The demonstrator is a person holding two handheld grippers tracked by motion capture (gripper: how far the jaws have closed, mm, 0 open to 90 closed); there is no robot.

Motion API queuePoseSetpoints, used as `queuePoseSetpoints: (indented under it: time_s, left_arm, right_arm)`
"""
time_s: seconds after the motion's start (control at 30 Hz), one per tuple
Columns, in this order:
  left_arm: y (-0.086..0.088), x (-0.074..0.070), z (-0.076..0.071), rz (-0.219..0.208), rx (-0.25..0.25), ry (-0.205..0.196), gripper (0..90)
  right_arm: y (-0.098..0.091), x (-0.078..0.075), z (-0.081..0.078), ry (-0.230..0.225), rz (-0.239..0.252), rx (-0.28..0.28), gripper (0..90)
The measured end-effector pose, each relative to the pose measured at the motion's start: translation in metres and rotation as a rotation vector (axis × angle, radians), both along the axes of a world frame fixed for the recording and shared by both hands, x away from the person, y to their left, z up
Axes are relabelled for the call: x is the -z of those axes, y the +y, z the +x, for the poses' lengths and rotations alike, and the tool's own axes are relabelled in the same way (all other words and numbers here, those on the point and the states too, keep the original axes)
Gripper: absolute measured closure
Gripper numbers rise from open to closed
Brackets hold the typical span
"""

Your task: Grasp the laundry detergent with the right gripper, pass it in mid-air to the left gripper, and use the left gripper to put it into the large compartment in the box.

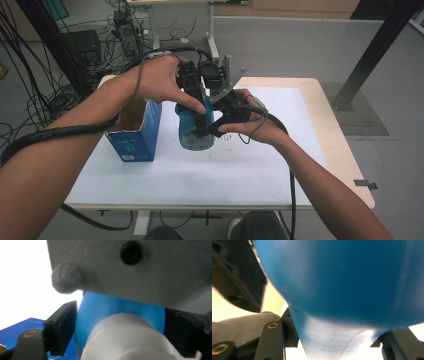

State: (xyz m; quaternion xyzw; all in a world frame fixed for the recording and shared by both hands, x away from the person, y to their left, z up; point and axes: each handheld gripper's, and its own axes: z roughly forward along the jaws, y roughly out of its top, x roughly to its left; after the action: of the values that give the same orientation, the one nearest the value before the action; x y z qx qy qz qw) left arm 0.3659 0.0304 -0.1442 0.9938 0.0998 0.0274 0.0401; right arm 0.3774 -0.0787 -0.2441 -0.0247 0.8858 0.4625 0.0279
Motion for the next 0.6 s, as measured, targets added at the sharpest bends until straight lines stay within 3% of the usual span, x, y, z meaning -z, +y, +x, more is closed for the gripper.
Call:
queuePoseSetpoints:
  time_s: [0.27, 0.6]
  left_arm:
    - [-0.0002, 0.0010, 0.0000, 0.005, 0.002, -0.013, 34.2]
    - [0.0000, 0.0022, -0.0007, 0.009, 0.007, -0.025, 35.9]
  right_arm:
    - [-0.0002, 0.0000, -0.0002, -0.009, -0.002, 0.000, 43.6]
    - [0.0003, 0.0013, -0.0005, -0.006, -0.009, -0.003, 43.6]
